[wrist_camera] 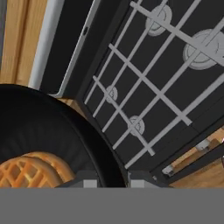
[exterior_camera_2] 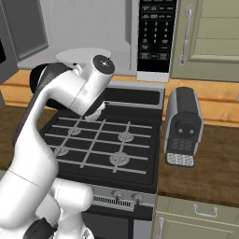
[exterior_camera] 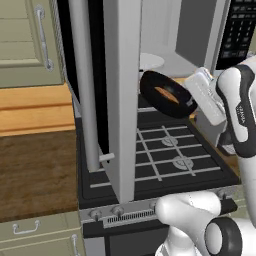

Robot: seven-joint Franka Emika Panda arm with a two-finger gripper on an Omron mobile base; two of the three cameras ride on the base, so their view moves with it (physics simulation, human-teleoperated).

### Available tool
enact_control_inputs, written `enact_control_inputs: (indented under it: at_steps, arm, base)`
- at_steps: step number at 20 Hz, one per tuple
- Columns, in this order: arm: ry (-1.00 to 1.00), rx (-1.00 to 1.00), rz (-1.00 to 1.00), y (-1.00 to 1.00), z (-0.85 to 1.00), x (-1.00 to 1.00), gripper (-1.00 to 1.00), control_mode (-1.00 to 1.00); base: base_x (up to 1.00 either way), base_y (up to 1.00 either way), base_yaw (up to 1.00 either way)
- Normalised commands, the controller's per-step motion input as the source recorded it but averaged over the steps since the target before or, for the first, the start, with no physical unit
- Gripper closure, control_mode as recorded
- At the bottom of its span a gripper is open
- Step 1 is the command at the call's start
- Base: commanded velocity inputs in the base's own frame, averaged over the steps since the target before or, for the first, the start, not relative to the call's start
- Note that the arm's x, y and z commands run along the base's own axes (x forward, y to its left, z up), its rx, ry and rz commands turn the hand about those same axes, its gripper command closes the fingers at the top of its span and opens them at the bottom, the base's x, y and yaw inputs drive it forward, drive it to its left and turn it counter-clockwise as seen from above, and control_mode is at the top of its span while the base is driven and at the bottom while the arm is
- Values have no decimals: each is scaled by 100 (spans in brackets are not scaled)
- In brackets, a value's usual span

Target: Open the microwave, place the bowl with waffle inside the microwave, then close the microwave door and turn it on.

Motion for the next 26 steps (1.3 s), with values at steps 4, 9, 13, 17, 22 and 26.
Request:
enact_control_inputs:
  at_steps: [4,9,13,17,22,26]
  arm:
    - [6,-1,-18,-7,38,45,100,-100]
    - [15,-6,-15,16,0,54,100,-100]
    - [-2,0,-1,0,11,26,100,-100]
    - [-4,0,0,2,32,55,100,-100]
    - [-2,-2,0,7,48,78,100,-100]
    - [-6,-14,-5,7,59,68,100,-100]
  base:
    - [0,0,0]
    - [0,0,0]
    - [0,0,0]
    - [0,0,0]
    - [0,0,0]
    - [0,0,0]
